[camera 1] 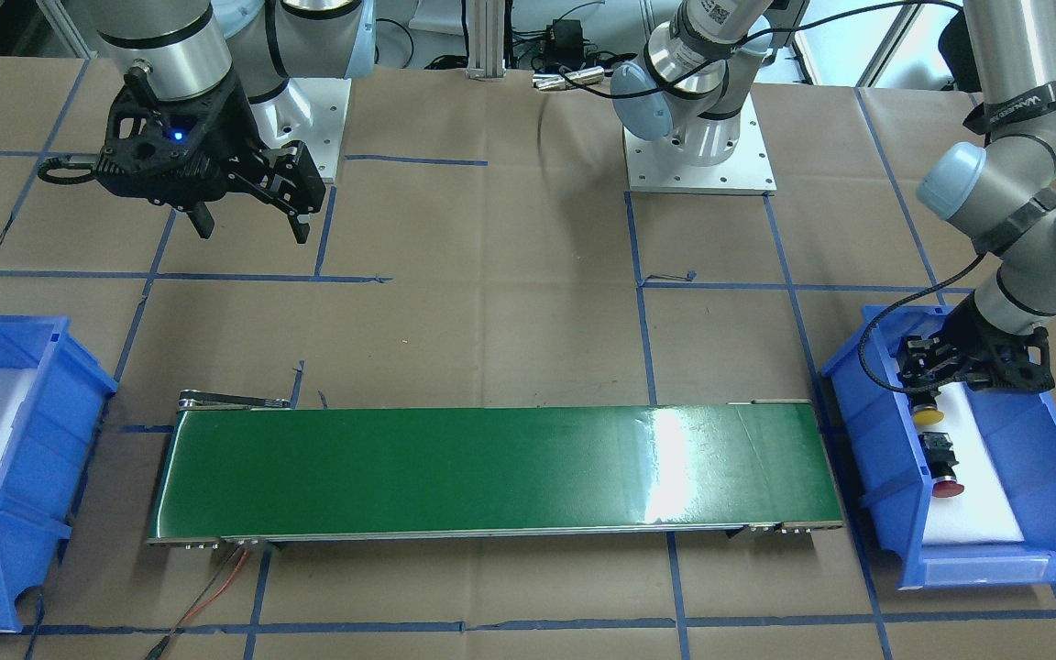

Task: Transport two buttons from left to right
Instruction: 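Lower the left gripper into the blue bin and grasp the yellow button, then lift the yellow button and carry it with the left gripper onto the conveyor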

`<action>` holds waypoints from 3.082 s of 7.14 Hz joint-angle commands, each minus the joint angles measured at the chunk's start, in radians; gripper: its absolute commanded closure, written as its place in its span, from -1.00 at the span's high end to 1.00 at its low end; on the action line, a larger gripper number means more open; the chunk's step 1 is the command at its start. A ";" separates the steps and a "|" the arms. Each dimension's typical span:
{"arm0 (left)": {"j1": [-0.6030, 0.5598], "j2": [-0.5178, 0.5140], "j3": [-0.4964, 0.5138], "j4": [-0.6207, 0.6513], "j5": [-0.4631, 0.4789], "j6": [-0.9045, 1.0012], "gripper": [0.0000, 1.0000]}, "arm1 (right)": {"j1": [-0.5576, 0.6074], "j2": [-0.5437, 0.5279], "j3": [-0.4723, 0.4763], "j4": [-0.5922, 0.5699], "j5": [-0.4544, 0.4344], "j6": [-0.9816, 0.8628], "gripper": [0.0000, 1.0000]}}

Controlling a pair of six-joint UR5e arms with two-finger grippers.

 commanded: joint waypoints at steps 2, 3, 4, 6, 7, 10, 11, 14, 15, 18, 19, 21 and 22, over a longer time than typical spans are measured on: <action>-0.005 0.026 0.082 -0.021 -0.004 -0.016 -0.97 | 0.001 0.000 0.000 -0.002 0.000 0.000 1.00; -0.008 0.044 0.133 -0.091 -0.002 -0.017 -0.97 | 0.001 0.000 0.000 -0.003 0.000 0.000 1.00; -0.008 0.082 0.185 -0.200 -0.001 -0.022 -0.97 | 0.001 0.000 0.000 -0.003 0.000 0.000 1.00; -0.009 0.147 0.301 -0.453 -0.002 -0.056 -0.97 | -0.002 0.000 0.000 -0.005 -0.002 0.000 1.00; -0.011 0.153 0.366 -0.541 -0.002 -0.072 -0.97 | 0.001 0.000 0.000 -0.005 -0.002 0.000 1.00; -0.159 0.150 0.463 -0.640 -0.022 -0.282 -0.97 | 0.001 0.005 0.000 -0.006 0.003 -0.003 1.00; -0.245 0.149 0.463 -0.640 -0.022 -0.425 -0.97 | -0.002 0.006 0.000 -0.008 0.008 -0.006 1.00; -0.469 0.112 0.424 -0.624 -0.022 -0.643 -0.97 | -0.002 0.003 0.000 -0.007 0.003 -0.006 1.00; -0.513 0.066 0.413 -0.609 -0.021 -0.692 -0.97 | 0.001 0.005 0.002 -0.007 0.003 -0.006 1.00; -0.540 -0.014 0.330 -0.429 -0.015 -0.639 -0.97 | 0.001 0.006 0.002 -0.007 0.002 -0.005 1.00; -0.538 -0.026 0.264 -0.290 -0.013 -0.620 -0.97 | 0.001 0.006 0.002 -0.007 0.002 -0.005 1.00; -0.538 -0.049 0.221 -0.201 -0.010 -0.622 -0.93 | 0.001 0.006 0.003 -0.007 0.002 -0.005 1.00; -0.535 -0.052 0.227 -0.198 -0.012 -0.628 -0.45 | 0.001 0.006 0.003 -0.007 0.003 -0.003 1.00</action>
